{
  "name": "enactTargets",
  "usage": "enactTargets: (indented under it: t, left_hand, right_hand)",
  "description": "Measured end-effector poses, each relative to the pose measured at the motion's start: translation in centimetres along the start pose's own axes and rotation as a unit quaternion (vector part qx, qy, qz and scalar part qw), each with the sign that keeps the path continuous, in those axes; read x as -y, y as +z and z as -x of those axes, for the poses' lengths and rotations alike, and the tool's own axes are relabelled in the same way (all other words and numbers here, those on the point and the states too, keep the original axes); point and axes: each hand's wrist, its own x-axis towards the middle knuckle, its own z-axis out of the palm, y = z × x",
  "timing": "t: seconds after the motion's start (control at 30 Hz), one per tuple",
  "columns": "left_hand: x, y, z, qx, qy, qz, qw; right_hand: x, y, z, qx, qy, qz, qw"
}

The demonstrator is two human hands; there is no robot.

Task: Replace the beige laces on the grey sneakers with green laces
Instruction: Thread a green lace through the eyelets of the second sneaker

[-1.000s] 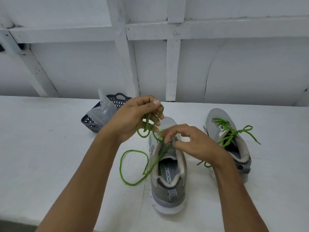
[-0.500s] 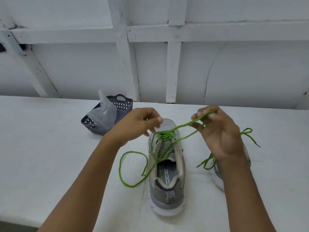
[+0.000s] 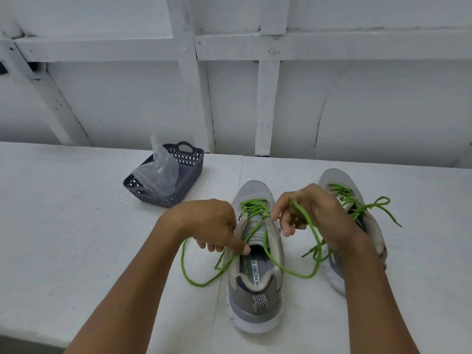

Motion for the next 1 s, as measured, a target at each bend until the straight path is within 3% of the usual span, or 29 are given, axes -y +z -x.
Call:
enactTargets:
  t: [0.13,0.3,0.5,0.57,0.63,0.73,0.87,1.0]
  left_hand:
    - [-0.2,-0.7,0.5,0.016,-0.009,0.016,1.000]
    - [-1.3,-0.8,0.9,0.018,-0.047,-0.071,0.996]
    - [-0.8,-2.4,1.4,-0.043,0.019,-0.059,0.997]
    - [0.2,-3.1,1.3,-0.114,0.076,0.076,0.988]
    - [1.2,-3.5,1.0,-0.186,0.114,0.232,0.948]
    - [1.8,-3.3,0.7,-0.196,0.146,0.300,0.922]
    - [2.6,-3.3,0.5,-0.222,0.127,0.306,0.917]
    - [4.9,-3.4,0.1,-0.314,0.048,0.171,0.933]
  right_hand:
    - [0.4,0.9,0.0,-0.057,0.097,0.136,0.984]
    - [0.3,1.3,0.0,-0.064,0.075,0.279,0.955]
    - [0.6,1.4,-0.6,-0.074,0.052,0.287,0.954]
    - [0.5,1.6,-0.7,-0.088,0.026,0.278,0.956]
    - [0.4,2.0,-1.1,-0.120,-0.021,0.263,0.957]
    - [0.6,3.2,-2.0,-0.119,-0.078,0.241,0.960]
    - [0.4,4.2,-3.1,-0.136,-0.088,0.258,0.953]
    - [0.1,3.1,-3.2,-0.223,-0.051,0.263,0.937]
